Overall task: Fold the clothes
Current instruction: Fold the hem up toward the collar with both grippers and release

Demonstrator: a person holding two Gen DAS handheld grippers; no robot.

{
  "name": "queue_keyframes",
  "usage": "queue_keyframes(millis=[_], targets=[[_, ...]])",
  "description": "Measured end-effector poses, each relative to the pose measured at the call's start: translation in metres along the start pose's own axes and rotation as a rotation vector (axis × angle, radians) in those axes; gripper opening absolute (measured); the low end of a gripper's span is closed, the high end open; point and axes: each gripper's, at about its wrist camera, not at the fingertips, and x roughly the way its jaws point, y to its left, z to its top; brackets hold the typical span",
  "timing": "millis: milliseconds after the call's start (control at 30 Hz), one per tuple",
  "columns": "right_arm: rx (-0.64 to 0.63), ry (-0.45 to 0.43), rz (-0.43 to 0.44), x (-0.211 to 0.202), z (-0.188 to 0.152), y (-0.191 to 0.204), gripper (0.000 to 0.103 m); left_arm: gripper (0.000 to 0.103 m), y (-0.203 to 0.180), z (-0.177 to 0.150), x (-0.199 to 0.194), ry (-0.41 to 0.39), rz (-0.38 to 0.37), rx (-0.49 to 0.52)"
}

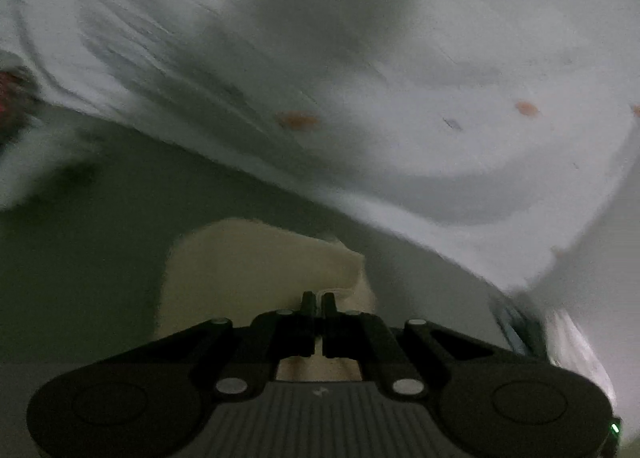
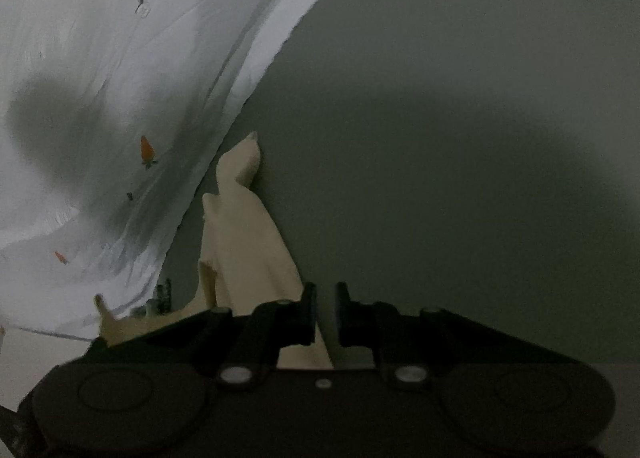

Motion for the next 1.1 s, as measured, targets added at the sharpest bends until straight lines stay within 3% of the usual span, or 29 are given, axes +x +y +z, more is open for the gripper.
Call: queue_keyframes(millis=[267, 433, 567, 700, 933, 1100], targets=[[0.079, 0.013, 0.020, -0.025, -0.029, -0.024, 0.011, 0.002, -0.062, -0.088, 0.022, 0.278, -0.151, 0.131], [0.117, 0.009, 0.049, -0.038, -0.038, -0.037, 0.011, 0.002, -0.066, -0.127, 0.035, 0.405, -0.114, 0.155], [0.141, 0.013, 0.111, -0.040, -0.041, -0.040, 0.014, 0.003, -0.057, -0.137, 0.039, 0.439, -0.063, 0.114], [0.128, 0.032, 0.146, -0.040, -0.044, -0.037, 0.023, 0.005, -0.050, -0.143, 0.044, 0.460, -0.032, 0.070], [0.006, 0.066, 0.168, -0.032, -0.046, -0.013, 0.029, 0.012, -0.051, -0.144, 0.027, 0.473, -0.011, 0.055], [-0.154, 0.096, 0.112, -0.020, -0.049, 0.005, 0.034, 0.014, -0.048, -0.141, 0.013, 0.457, 0.024, 0.069]])
